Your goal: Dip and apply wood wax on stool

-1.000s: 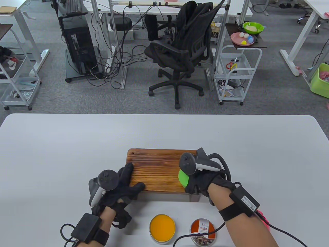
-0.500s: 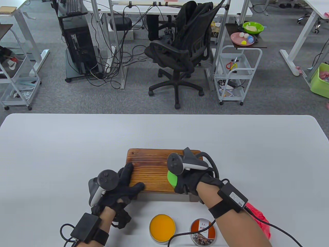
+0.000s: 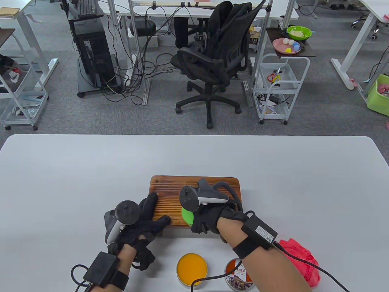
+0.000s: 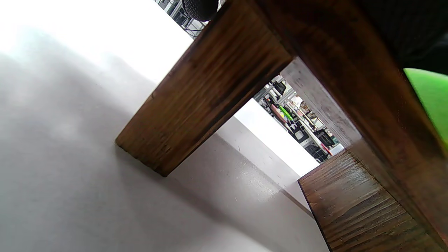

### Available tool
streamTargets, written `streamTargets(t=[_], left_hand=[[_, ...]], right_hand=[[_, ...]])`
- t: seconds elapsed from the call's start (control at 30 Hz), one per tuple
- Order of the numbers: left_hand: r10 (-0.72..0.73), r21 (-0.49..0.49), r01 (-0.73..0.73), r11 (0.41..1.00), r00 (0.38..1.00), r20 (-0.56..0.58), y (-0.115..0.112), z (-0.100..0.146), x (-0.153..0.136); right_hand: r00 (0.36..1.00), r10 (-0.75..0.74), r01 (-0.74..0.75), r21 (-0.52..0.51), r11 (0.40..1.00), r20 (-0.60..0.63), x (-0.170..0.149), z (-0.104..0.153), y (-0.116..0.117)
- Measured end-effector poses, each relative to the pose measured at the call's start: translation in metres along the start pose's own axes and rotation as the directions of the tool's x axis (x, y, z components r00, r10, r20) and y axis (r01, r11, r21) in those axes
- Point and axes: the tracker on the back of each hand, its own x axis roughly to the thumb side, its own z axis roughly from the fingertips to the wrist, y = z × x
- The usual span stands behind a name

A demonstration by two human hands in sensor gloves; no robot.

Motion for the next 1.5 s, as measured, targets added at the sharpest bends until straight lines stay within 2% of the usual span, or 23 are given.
streamTargets(t=[0.1,0.2,0.3,0.43,0.53,0.63,0.73,0.83,0.93,1.0,1.13,1.23,1.3,1.4,1.5], left_hand=[[-0.001,-0.001,0.001,1.000,1.000,0.000,0.000,0.000,0.000],[0.000,-0.002,0.000,1.000,1.000,0.001,0.000,0.000,0.000],[0.003,-0.003,-0.003,1.000,1.000,0.002,0.000,0.000,0.000],[0.013,-0.005,-0.013,1.000,1.000,0.002,0.000,0.000,0.000],[0.010,-0.004,-0.010,1.000,1.000,0.002,0.000,0.000,-0.001],[0.011,-0.006,-0.011,1.000,1.000,0.003,0.000,0.000,-0.001],[0.010,-0.006,-0.010,1.000,1.000,0.003,0.001,0.000,-0.001],[0.011,-0.008,-0.011,1.000,1.000,0.003,0.001,0.000,-0.001],[0.021,-0.014,-0.021,1.000,1.000,0.005,0.001,0.000,-0.002],[0.017,-0.012,-0.017,1.000,1.000,0.005,0.001,0.000,-0.002],[0.018,-0.013,-0.018,1.000,1.000,0.005,0.001,-0.001,-0.002],[0.023,-0.012,-0.023,1.000,1.000,0.005,0.000,-0.001,-0.002],[0.021,-0.012,-0.021,1.000,1.000,0.003,0.000,0.000,-0.002],[0.023,-0.013,-0.023,1.000,1.000,0.004,0.000,-0.001,-0.002],[0.021,-0.013,-0.021,1.000,1.000,0.005,0.001,-0.001,-0.002]], right_hand=[[0.999,0.025,-0.023,0.028,0.999,-0.043,-0.009,0.002,-0.004],[0.995,-0.014,0.014,0.002,1.000,-0.097,-0.017,-0.011,-0.007],[0.997,-0.057,0.056,-0.022,0.998,-0.047,-0.001,-0.023,-0.008],[0.999,-0.010,0.009,0.016,1.000,0.038,0.011,-0.015,-0.006],[1.000,-0.009,0.009,0.034,0.999,-0.013,-0.002,-0.017,-0.010],[0.997,-0.059,0.059,0.004,0.998,-0.054,-0.006,-0.035,-0.014],[0.998,-0.067,0.067,-0.013,0.998,0.001,0.008,-0.043,-0.013],[0.998,-0.031,0.030,0.017,0.999,0.063,0.012,-0.037,-0.013],[0.999,-0.039,0.038,0.033,0.999,0.019,0.001,-0.038,-0.017],[0.998,-0.060,0.061,0.013,0.998,-0.015,-0.003,-0.049,-0.019],[0.998,-0.059,0.059,-0.009,0.998,0.022,0.010,-0.060,-0.018],[0.997,0.000,-0.003,0.036,0.999,0.078,0.012,-0.054,-0.021],[0.998,0.009,-0.012,0.046,0.999,0.055,0.007,-0.055,-0.024],[1.000,-0.014,0.013,0.019,1.000,0.015,0.006,-0.065,-0.025],[0.998,-0.033,0.034,-0.019,0.999,0.054,0.017,-0.070,-0.023]])
